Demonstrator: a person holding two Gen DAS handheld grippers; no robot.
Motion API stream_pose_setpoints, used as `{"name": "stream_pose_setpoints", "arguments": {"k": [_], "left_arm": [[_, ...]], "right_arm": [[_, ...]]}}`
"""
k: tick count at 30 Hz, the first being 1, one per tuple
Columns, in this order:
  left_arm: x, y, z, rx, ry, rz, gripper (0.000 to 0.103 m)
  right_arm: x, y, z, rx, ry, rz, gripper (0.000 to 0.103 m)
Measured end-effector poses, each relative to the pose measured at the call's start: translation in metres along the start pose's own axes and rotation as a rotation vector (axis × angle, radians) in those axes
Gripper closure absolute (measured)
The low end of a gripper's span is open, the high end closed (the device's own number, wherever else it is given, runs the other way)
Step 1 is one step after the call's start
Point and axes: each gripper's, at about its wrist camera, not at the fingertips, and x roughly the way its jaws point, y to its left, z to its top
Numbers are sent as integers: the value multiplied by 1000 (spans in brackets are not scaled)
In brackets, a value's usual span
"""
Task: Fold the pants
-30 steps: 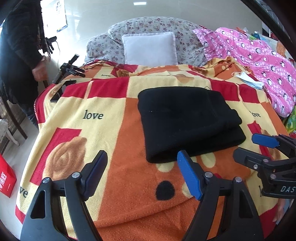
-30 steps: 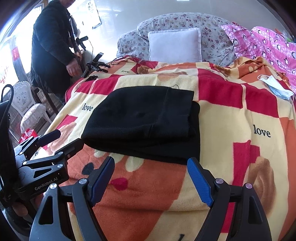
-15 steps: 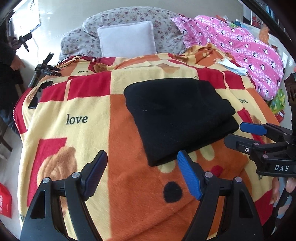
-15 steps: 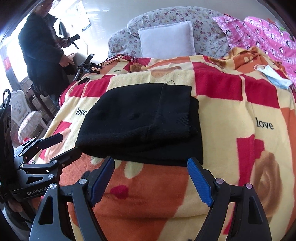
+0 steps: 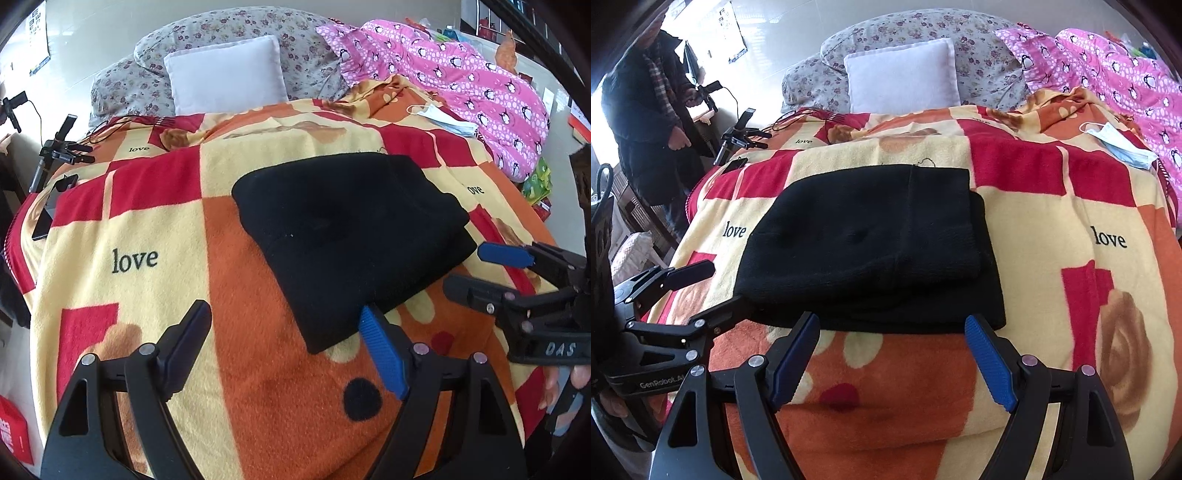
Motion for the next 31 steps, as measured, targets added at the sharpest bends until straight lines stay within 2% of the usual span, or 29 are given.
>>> {"name": "stream_pose_setpoints", "arguments": {"k": [31], "left_arm": [[-2,-4,-4,-11,-24,40,20]], "right_arm": [[1,3,3,-34,15,11,20]]}}
